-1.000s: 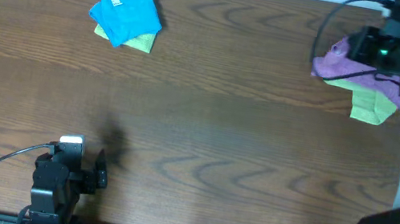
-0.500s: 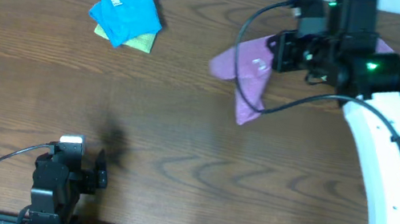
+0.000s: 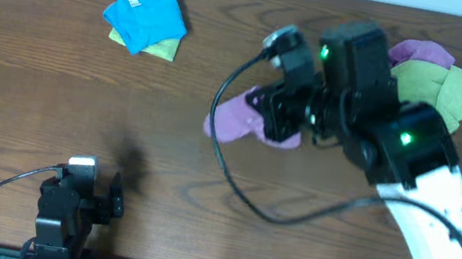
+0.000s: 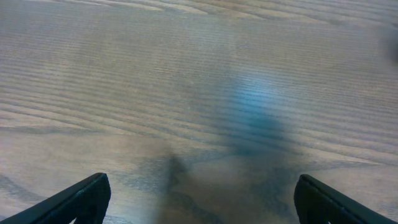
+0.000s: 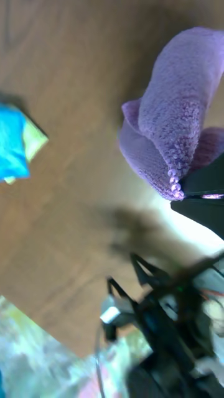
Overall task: Fold the cloth
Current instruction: 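Drag the purple cloth leftward to the table center and release, then move the left gripper to the purple cloth's left edge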
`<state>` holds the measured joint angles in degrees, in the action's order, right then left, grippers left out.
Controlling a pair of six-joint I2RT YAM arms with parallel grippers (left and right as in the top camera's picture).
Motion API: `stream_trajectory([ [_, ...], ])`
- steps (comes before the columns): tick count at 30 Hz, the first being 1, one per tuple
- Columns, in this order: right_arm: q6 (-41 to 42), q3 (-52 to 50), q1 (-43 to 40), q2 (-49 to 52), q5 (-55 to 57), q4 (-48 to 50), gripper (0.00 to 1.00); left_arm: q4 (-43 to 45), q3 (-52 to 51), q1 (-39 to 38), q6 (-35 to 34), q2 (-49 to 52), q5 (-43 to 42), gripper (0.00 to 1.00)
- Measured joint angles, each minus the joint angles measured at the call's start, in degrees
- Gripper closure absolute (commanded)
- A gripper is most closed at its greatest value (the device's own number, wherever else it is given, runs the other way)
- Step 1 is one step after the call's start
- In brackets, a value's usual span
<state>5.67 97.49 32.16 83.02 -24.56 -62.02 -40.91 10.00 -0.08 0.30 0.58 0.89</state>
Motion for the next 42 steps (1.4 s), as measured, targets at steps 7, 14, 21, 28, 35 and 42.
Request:
stream_trajectory([
  [7, 1.07, 0.00, 0.81, -2.78, 4.98, -4.37, 0.99, 0.00, 0.00, 0.00, 0.00, 0.00, 0.02, 0.05],
  [14, -0.28, 0.33, 0.59, 6.12, 12.66, 5.31, 0.99, 0.00, 0.00, 0.00, 0.00, 0.00, 0.02, 0.05],
  [21, -0.13, 0.55, -4.35, 28.13, 19.93, 36.26, 0.35, 0.02, 0.00, 0.00, 0.00, 0.00, 0.07, 0.05],
  [28, 1.55, 0.46, -7.23, 32.83, 24.59, 35.06, 0.13, 0.02, 0.00, 0.00, 0.00, 0.00, 0.04, 0.04],
  [35, 4.98, 0.74, -7.45, 24.48, 26.08, 22.16, 0.07, 0.20, 0.00, 0.00, 0.00, 0.00, 0.07, 0.04],
  [42, 10.36, 0.85, -13.60, 19.19, 17.14, 12.35, 0.07, 4.24, 0.07, 0.00, -0.02, 0.02, -1.53, 0.05],
])
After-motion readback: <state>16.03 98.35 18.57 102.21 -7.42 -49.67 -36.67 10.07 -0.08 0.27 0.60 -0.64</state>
